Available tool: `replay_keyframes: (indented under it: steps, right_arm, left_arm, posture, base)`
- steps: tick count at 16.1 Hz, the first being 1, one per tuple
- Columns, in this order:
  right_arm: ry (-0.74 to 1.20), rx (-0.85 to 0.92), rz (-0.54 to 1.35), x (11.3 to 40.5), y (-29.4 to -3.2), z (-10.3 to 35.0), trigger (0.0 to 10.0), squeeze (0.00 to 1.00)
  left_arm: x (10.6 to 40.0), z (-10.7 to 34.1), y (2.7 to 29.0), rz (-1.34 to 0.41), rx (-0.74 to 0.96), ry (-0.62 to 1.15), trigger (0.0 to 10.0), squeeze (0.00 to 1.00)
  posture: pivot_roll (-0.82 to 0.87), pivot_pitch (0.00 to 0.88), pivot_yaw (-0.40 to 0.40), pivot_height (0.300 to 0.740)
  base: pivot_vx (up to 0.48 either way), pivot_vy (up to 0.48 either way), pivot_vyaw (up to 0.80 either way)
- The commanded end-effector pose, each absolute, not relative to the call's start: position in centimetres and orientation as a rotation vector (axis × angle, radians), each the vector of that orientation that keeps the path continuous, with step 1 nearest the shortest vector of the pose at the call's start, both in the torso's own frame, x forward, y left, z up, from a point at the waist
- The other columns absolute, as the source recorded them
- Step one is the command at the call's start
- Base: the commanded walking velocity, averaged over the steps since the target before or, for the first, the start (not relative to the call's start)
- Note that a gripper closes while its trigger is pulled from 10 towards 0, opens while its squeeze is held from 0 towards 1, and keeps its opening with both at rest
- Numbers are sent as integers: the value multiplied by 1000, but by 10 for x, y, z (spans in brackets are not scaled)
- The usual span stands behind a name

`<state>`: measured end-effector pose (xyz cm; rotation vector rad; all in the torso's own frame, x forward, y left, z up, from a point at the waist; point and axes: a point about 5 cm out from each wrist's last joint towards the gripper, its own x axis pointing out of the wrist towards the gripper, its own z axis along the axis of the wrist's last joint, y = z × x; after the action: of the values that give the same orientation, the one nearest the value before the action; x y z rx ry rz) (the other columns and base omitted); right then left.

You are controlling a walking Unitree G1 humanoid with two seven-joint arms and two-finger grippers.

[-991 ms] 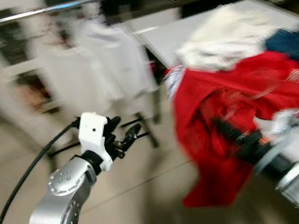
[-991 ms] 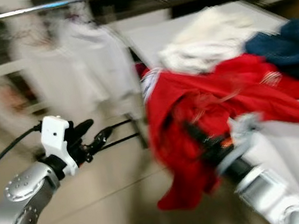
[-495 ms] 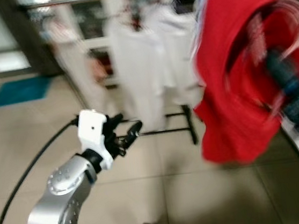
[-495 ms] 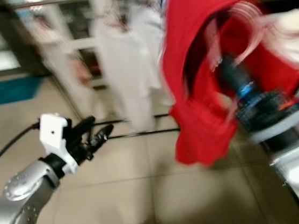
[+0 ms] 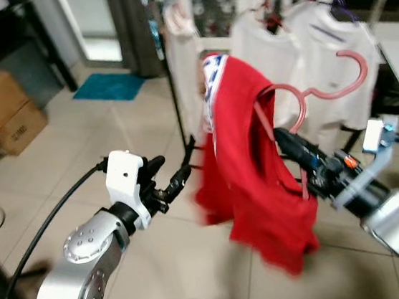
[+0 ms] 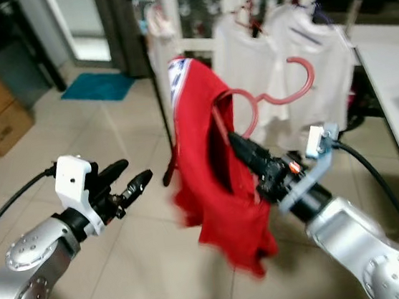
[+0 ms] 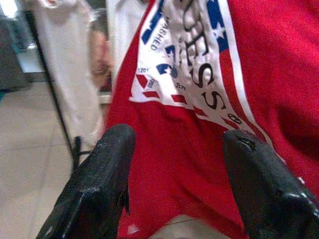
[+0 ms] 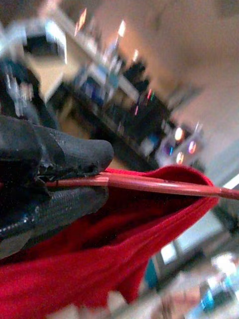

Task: Hang hanger

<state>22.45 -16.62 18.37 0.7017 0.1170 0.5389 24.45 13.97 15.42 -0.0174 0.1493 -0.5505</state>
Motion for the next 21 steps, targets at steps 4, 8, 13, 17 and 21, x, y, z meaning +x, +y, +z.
replay_keyframes:
  steps: [4,8,13,17,21]
  right_arm:
    - [181,458,202,263,-172,159,10000,0]
    - [177,387,135,282,-157,157,10000,0]
    - [167,371,302,283,-128,165,10000,0]
    - [155,386,402,276,-117,167,10000,0]
    - [129,401,466,270,-114,171,10000,0]
  left_arm:
    - [254,153,144,-455,34,143,10000,275]
    - [259,148,131,-589,83,174,10000,1000]
    - [293,151,114,-552,118,161,10000,1000]
    - [315,169,85,-680,36,79,4706,0]
    - [318,167,63,-800,29,92,0,0]
  posture:
    - [100,51,16,740]
    - [104,44,10,740]
    - [88,27,8,740]
    - [73,12,18,740]
    - [59,8,38,740]
  base:
    - [0,0,395]
    - [0,0,0]
    - [0,0,0]
    - [0,0,0]
    - [0,0,0]
